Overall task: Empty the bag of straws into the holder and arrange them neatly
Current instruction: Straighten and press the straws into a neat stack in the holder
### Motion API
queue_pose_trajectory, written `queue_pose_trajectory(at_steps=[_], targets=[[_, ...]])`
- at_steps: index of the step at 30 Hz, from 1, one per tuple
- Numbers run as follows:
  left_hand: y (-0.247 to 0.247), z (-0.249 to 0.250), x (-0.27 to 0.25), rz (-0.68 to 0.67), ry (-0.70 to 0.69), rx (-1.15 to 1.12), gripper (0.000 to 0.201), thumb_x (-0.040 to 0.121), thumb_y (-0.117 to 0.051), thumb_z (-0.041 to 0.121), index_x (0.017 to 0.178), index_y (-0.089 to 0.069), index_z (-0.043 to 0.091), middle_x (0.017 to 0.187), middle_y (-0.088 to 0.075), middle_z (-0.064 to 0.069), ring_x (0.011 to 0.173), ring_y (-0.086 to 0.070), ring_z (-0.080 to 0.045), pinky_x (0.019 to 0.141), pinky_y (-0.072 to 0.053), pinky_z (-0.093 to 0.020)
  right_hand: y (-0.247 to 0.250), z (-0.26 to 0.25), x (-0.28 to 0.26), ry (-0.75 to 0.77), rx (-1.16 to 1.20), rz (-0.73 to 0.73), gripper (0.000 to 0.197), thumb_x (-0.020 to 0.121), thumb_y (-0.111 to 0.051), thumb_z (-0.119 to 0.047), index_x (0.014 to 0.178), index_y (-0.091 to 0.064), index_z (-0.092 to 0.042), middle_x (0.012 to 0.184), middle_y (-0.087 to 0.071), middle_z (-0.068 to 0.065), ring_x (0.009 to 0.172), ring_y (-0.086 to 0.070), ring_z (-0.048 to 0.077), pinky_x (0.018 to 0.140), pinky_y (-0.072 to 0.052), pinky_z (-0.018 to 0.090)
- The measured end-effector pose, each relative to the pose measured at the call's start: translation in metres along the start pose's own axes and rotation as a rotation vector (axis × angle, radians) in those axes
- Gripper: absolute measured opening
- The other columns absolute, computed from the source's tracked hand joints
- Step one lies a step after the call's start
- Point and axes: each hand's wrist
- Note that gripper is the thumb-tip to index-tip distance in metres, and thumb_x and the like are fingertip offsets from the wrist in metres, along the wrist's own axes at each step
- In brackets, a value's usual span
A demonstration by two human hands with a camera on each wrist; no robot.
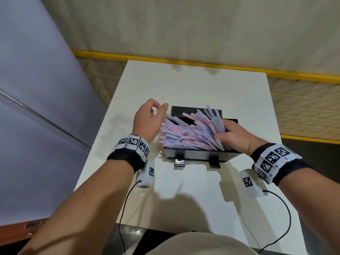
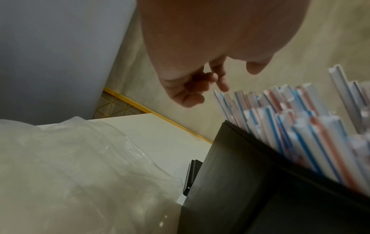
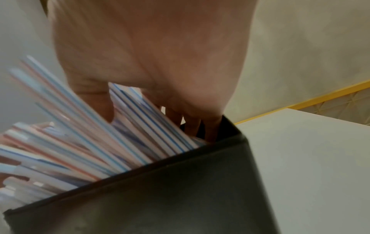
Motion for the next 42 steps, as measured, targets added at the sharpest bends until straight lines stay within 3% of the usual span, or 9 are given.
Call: queue_pose_trajectory(at_steps=[2,7,12,15,20,30,34,39,42], targets=[[0.0,0.001,0.0,0.046,-0.049,0.029,0.032,0.096,-0.058,0.054,0.103,-0.062,0.023,0.091,-0.049,0.004,0.078,-0.051,-0.014,0.077,-0.044,-0.032,0.0,0.006,-0.004,0.036,0.098,-0.045,0.028,0.069,-0.062,-0.026,0.095,-0.071,-0.019,0.097,-0.071,0.012,0.096,-0.064,0.033,0.095,-0.047,0.044],[-0.007,0.006,-0.001,-0.2,-0.103,0.029,0.066,0.092,-0.045,0.067,0.139,-0.055,0.022,0.139,-0.051,-0.004,0.12,-0.052,-0.016,0.106,-0.039,-0.031,-0.004,0.01,-0.024,0.138,0.234,-0.05,0.056,0.086,-0.061,-0.055,0.134,-0.061,-0.026,0.131,-0.067,-0.006,0.127,-0.06,0.013,0.109,-0.042,0.032],[-0.018,0.009,-0.012,-0.246,-0.255,0.033,0.068,0.089,-0.039,0.072,0.121,-0.065,0.019,0.118,-0.063,0.0,0.109,-0.057,-0.01,0.097,-0.042,-0.023,-0.019,0.013,-0.025,0.215,-0.048,-0.06,0.079,0.067,-0.084,-0.058,0.136,-0.046,-0.053,0.132,-0.061,-0.011,0.123,-0.058,0.009,0.103,-0.048,0.029],[-0.026,0.011,-0.017,-0.184,-0.327,-0.021,0.051,0.096,-0.039,0.062,0.107,-0.065,0.02,0.104,-0.066,0.0,0.098,-0.058,-0.012,0.089,-0.044,-0.024,-0.028,0.019,-0.01,0.201,-0.334,0.098,0.078,0.061,-0.084,-0.067,0.128,-0.056,-0.038,0.114,-0.06,-0.007,0.107,-0.055,0.012,0.096,-0.05,0.039],[-0.035,0.009,-0.026,-0.021,-0.329,-0.055,0.043,0.101,-0.041,0.052,0.087,-0.062,0.017,0.083,-0.062,0.0,0.083,-0.059,-0.02,0.079,-0.049,-0.036,-0.041,0.018,-0.003,0.12,-0.237,0.205,0.052,0.062,-0.094,-0.049,0.089,-0.057,-0.022,0.088,-0.059,-0.002,0.08,-0.058,0.016,0.071,-0.047,0.032],[-0.042,0.03,-0.031,0.011,-0.349,-0.154,0.047,0.101,-0.044,0.047,0.089,-0.067,0.008,0.085,-0.066,-0.01,0.083,-0.062,-0.027,0.078,-0.052,-0.044,-0.044,0.019,0.004,0.082,0.132,0.423,0.041,0.068,-0.083,-0.021,0.106,-0.069,-0.025,0.096,-0.077,-0.003,0.091,-0.073,0.02,0.088,-0.06,0.045],[-0.043,0.036,-0.021,-0.071,-0.112,-0.26,0.049,0.096,-0.053,0.056,0.088,-0.068,0.01,0.08,-0.066,-0.018,0.077,-0.062,-0.037,0.077,-0.057,-0.05,-0.04,0.018,0.002,0.094,0.278,0.496,0.039,0.072,-0.085,-0.012,0.106,-0.072,-0.026,0.097,-0.078,-0.007,0.094,-0.075,0.014,0.089,-0.06,0.036],[-0.035,0.021,-0.014,-0.153,-0.03,-0.081,0.023,0.097,-0.065,0.035,0.082,-0.068,0.018,0.076,-0.069,-0.005,0.065,-0.063,-0.023,0.068,-0.061,-0.043,-0.028,0.019,-0.001,0.099,0.301,0.48,0.044,0.074,-0.086,-0.019,0.116,-0.072,-0.02,0.107,-0.078,-0.006,0.103,-0.073,0.012,0.096,-0.057,0.037],[-0.037,0.024,-0.018,-0.187,-0.059,-0.063,0.032,0.09,-0.073,0.046,0.081,-0.064,0.017,0.071,-0.065,0.007,0.052,-0.055,-0.01,0.056,-0.051,-0.025,-0.022,0.017,-0.005,0.099,0.3,0.471,0.046,0.075,-0.087,-0.011,0.117,-0.071,-0.018,0.109,-0.077,-0.005,0.104,-0.073,0.012,0.098,-0.057,0.038]])
Point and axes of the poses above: each hand's wrist, its own x-axis towards the middle knuckle, its own y-axis out of the back of the hand, z = x × y
